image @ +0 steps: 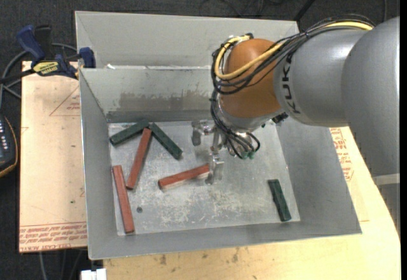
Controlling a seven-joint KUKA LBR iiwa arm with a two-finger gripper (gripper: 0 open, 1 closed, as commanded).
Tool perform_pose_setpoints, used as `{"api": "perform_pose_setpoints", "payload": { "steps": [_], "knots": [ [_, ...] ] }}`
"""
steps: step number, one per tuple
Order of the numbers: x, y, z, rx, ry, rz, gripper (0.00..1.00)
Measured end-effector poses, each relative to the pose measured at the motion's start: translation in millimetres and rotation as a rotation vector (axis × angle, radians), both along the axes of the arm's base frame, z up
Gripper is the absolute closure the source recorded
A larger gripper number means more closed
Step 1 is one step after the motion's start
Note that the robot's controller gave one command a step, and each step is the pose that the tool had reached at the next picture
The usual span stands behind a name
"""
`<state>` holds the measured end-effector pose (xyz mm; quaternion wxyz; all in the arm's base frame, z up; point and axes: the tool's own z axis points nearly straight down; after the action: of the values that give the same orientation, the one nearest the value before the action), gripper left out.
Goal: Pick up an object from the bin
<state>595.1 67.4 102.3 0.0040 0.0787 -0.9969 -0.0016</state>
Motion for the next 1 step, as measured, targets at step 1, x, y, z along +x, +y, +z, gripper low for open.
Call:
{"api": "perform_pose_setpoints", "payload": {
  "steps": [1],
  "knots": [
    [-39.8, 0.7, -34.8, -0.001, -0.002, 0.012, 0.0]
  ]
}}
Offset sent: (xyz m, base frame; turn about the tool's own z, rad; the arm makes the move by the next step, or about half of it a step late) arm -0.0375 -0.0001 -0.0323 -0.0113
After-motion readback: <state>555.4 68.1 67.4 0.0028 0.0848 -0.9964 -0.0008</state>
